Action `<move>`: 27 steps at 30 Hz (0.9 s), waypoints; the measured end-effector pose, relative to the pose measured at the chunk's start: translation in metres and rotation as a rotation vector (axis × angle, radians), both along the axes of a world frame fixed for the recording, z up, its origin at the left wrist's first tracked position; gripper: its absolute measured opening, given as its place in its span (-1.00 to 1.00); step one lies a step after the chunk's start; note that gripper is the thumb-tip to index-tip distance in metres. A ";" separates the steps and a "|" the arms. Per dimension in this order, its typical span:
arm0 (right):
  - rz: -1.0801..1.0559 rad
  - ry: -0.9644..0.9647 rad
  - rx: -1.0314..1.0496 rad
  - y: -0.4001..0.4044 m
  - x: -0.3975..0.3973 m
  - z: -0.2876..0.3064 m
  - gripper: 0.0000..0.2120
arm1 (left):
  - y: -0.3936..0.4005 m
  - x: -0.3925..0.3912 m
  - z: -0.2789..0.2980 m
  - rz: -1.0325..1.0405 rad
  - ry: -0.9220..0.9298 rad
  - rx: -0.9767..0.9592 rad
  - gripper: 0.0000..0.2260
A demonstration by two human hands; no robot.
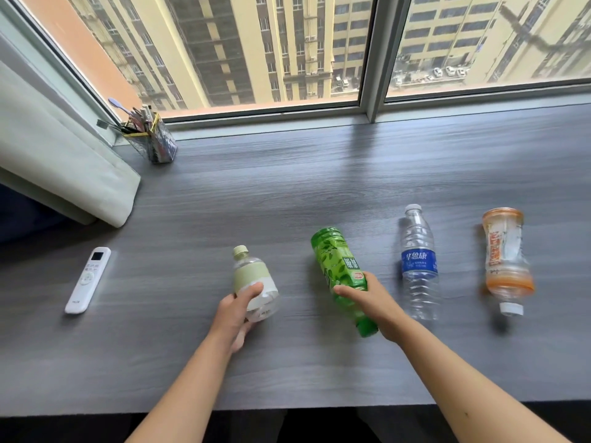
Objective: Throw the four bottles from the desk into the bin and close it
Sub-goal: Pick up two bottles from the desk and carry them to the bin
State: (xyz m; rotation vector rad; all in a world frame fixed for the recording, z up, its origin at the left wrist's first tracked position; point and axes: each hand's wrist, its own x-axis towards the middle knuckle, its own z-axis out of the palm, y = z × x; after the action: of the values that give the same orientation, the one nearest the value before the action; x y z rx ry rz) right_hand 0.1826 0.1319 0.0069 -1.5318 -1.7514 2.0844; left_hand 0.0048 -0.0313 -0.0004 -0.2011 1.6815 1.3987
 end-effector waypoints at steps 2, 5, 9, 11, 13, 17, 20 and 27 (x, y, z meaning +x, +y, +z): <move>-0.042 0.107 -0.128 -0.008 0.018 0.012 -0.57 | -0.014 0.008 0.006 -0.048 -0.069 0.106 -0.84; -0.096 0.160 -0.154 -0.027 0.050 0.027 -0.55 | -0.037 0.025 0.015 -0.173 -0.077 0.172 -0.62; -0.197 0.134 -0.093 -0.062 0.091 0.038 -0.33 | -0.065 0.048 0.023 -0.423 -0.100 0.210 -0.50; -0.254 0.109 -0.075 -0.083 0.113 0.038 -0.33 | -0.076 0.063 0.025 -0.526 -0.096 0.198 -0.47; -0.320 0.070 -0.057 -0.110 0.139 0.038 -0.49 | -0.088 0.079 0.027 -0.630 -0.110 0.187 -0.43; -0.467 0.019 -0.054 -0.169 0.198 0.034 -0.55 | -0.111 0.107 0.025 -0.843 -0.119 0.134 -0.42; -0.568 -0.042 -0.062 -0.217 0.244 0.028 -0.60 | -0.121 0.129 0.019 -0.964 -0.064 0.051 -0.47; -0.814 -0.351 -0.088 -0.318 0.347 -0.016 -0.55 | -0.112 0.184 0.003 -1.342 0.264 -0.051 -0.41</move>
State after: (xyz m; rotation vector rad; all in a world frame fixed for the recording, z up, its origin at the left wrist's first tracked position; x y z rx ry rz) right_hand 0.5299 -0.1858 -0.0090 -2.2256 -0.8202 1.5456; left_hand 0.1884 -0.1434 0.0023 0.9612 1.4898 0.3477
